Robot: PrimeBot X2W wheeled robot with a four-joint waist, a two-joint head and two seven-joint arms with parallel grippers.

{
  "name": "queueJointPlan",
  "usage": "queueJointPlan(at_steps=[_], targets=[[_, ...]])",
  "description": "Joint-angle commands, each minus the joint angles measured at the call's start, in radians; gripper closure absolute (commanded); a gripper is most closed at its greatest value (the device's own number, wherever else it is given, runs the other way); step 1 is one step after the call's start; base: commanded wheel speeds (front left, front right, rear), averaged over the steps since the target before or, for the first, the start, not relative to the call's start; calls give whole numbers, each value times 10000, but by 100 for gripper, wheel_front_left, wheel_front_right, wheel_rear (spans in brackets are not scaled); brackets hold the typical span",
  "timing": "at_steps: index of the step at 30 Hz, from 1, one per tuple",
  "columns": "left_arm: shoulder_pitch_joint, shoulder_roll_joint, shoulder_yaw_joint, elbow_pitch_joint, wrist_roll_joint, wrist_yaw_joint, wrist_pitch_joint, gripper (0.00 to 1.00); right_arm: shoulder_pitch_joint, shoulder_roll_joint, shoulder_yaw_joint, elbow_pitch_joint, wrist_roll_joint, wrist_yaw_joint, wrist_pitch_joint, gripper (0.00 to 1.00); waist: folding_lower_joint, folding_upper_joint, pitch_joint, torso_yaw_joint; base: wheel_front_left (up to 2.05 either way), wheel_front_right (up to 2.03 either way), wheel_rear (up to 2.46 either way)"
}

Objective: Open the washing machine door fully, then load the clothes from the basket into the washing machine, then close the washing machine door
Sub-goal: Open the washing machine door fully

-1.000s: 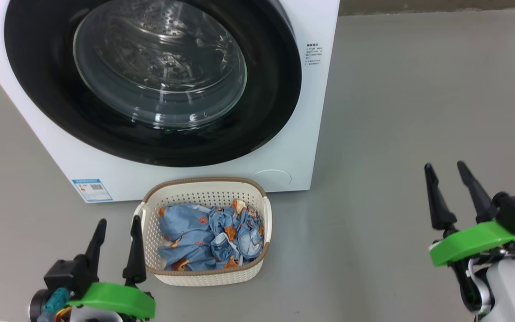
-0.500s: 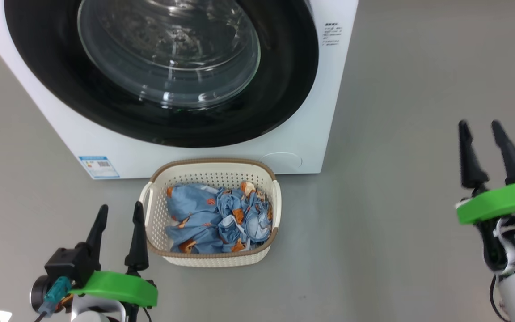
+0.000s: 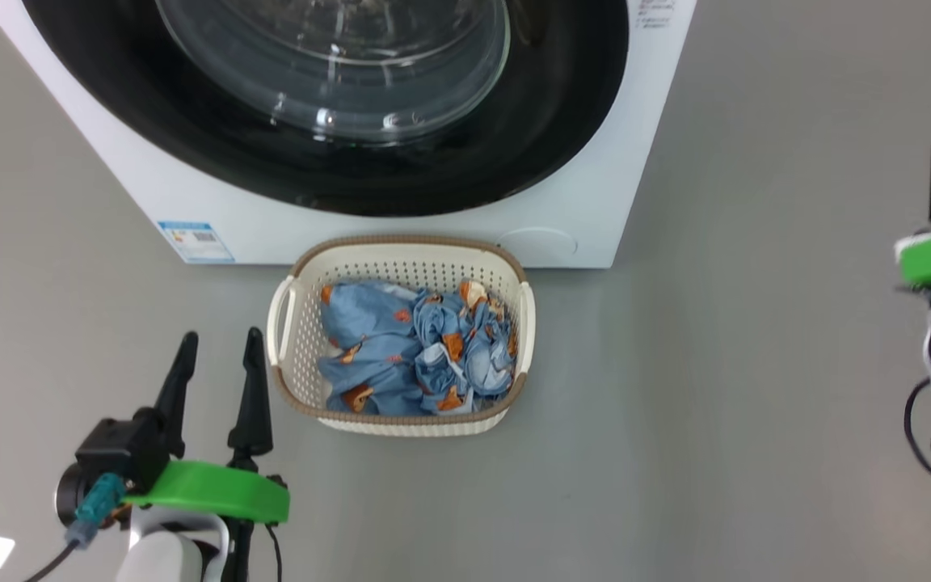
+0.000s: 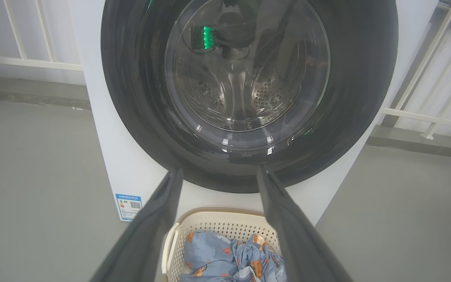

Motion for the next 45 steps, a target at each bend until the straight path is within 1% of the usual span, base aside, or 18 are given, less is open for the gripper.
queueJointPlan(at_steps=[1, 7, 8, 9, 13, 18, 25, 31, 35, 39, 45], targets=[[-458, 139, 293, -340, 88, -91, -107, 0, -402, -239, 156, -185, 709, 46, 149, 100, -1, -1, 384, 179, 0, 0, 0], [-646, 72, 279, -459, 140, -142, -107, 0, -1215, -572, 338, -303, 2884, 46, 948, 100, -1, -1, 901, 337, 0, 0, 0], [-646, 72, 279, -459, 140, -142, -107, 0, -1215, -572, 338, -303, 2884, 46, 948, 100, -1, -1, 901, 337, 0, 0, 0], [-680, 60, 277, -465, 134, -153, -107, 0, -1345, -617, 342, -296, 3217, 46, 1112, 100, -1, -1, 979, 367, 0, 0, 0], [-816, 3, 227, -487, 91, -191, -107, 0, -1886, -751, 310, -180, 4570, 46, 2080, 100, -1, -1, 1266, 532, 0, 0, 0], [-913, -56, 141, -483, 30, -221, -107, 0, -2615, -886, 548, -158, 5608, 46, 3435, 100, -1, -1, 1549, 725, 0, 0, 0], [-1087, -91, 54, -524, -30, -246, -107, 0, -3777, -1000, 770, 69, 6259, 46, 4626, 100, -1, -1, 2018, 1002, 0, 0, 0], [-1237, -101, -136, -593, -217, -230, -107, 0, -4658, -715, 752, 627, 7029, 46, 5629, 100, -1, -1, 2435, 1238, 0, 0, 0], [-1340, -102, -311, -647, -412, -165, -107, 0, -5285, -676, 710, 1220, 7398, 46, 6299, 100, -1, -1, 2655, 1418, 0, 0, 0], [-1442, -103, -531, -654, -681, -50, -107, 0, -6116, -805, 788, 1886, 7528, 46, 7016, 100, -1, -1, 2892, 1691, 0, 0, 0], [-1504, -103, -713, -703, -936, 51, -107, 0, -6961, -726, 1069, 2287, 7454, 46, 7637, 100, -1, -1, 3191, 1918, 0, 0, 0]])
